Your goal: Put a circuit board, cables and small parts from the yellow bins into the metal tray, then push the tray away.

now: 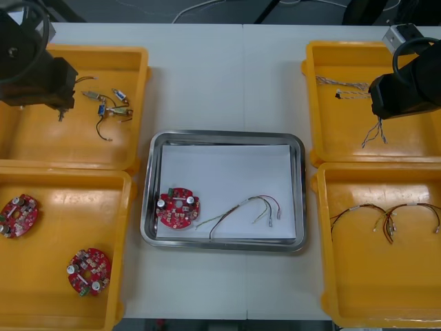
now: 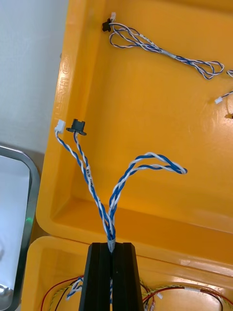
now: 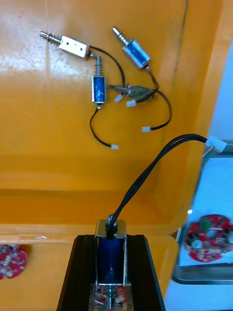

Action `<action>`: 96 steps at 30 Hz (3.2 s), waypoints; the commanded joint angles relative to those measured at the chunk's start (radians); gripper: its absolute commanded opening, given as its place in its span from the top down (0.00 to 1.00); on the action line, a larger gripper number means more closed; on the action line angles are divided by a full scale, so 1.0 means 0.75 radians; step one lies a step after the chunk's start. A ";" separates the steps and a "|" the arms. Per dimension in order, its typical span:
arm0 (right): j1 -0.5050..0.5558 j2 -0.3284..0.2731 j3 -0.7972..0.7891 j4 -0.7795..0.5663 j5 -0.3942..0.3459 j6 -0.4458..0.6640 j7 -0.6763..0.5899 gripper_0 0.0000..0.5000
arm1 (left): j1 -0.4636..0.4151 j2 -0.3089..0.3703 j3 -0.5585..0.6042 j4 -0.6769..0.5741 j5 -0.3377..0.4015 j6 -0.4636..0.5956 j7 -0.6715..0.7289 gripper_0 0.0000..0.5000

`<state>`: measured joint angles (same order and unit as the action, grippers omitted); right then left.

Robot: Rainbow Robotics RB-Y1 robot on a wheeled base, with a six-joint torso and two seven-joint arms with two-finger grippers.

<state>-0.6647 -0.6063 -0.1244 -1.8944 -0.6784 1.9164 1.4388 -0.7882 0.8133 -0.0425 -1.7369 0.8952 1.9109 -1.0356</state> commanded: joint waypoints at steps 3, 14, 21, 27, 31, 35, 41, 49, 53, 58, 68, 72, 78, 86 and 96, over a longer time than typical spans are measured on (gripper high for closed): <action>0.007 -0.047 -0.039 -0.043 -0.014 0.005 -0.037 1.00 | -0.088 0.069 -0.064 -0.175 0.058 0.012 0.192 1.00; 0.007 -0.047 -0.039 -0.043 -0.018 0.005 -0.045 1.00 | -0.109 0.069 -0.352 -0.333 0.072 -0.075 0.534 1.00; 0.007 -0.047 -0.039 -0.043 -0.024 0.005 -0.045 1.00 | -0.158 0.069 -0.555 -0.384 0.056 -0.226 0.761 1.00; 0.007 -0.045 -0.037 -0.043 -0.036 0.005 -0.047 1.00 | -0.207 0.065 -0.757 -0.398 -0.013 -0.374 0.904 1.00; 0.007 -0.045 -0.037 -0.043 -0.040 0.005 -0.047 1.00 | -0.215 0.049 -0.864 -0.396 -0.081 -0.449 0.951 1.00; 0.007 -0.045 -0.037 -0.043 -0.042 0.005 -0.045 1.00 | -0.215 0.034 -0.956 -0.370 -0.140 -0.519 0.961 1.00; 0.007 -0.042 -0.037 -0.043 -0.045 0.005 -0.047 1.00 | -0.215 -0.005 -1.042 -0.296 -0.202 -0.609 0.978 1.00; 0.007 -0.036 -0.037 -0.043 -0.045 0.005 -0.047 1.00 | -0.215 -0.086 -1.142 -0.134 -0.292 -0.736 0.984 1.00; 0.007 -0.036 -0.037 -0.043 -0.051 0.005 -0.045 1.00 | -0.215 -0.113 -1.166 -0.077 -0.308 -0.773 0.978 1.00; 0.007 -0.036 -0.037 -0.043 -0.053 0.005 -0.047 1.00 | -0.215 -0.135 -1.205 -0.044 -0.328 -0.795 0.982 1.00; 0.007 -0.036 -0.037 -0.043 -0.063 0.005 -0.047 1.00 | -0.213 -0.162 -1.263 0.007 -0.380 -0.797 0.998 1.00; 0.007 -0.036 -0.037 -0.043 -0.069 0.005 -0.047 1.00 | -0.215 -0.170 -1.265 0.046 -0.388 -0.828 0.992 1.00; 0.007 -0.036 -0.037 -0.043 -0.077 0.005 -0.047 1.00 | -0.213 -0.172 -1.263 0.048 -0.394 -0.832 0.998 0.97; 0.007 -0.022 -0.037 -0.043 -0.083 0.005 -0.047 1.00 | -0.213 -0.170 -1.261 0.029 -0.396 -0.832 1.013 0.06; 0.007 0.003 -0.035 -0.063 -0.096 0.005 -0.041 1.00 | -0.215 -0.160 -1.179 -0.065 -0.369 -0.746 1.031 0.00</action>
<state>-0.6622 -0.6060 -0.1246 -1.9023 -0.7372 1.9164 1.4347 -0.9050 0.7038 -0.9744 -1.7247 0.6113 1.3159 -0.3533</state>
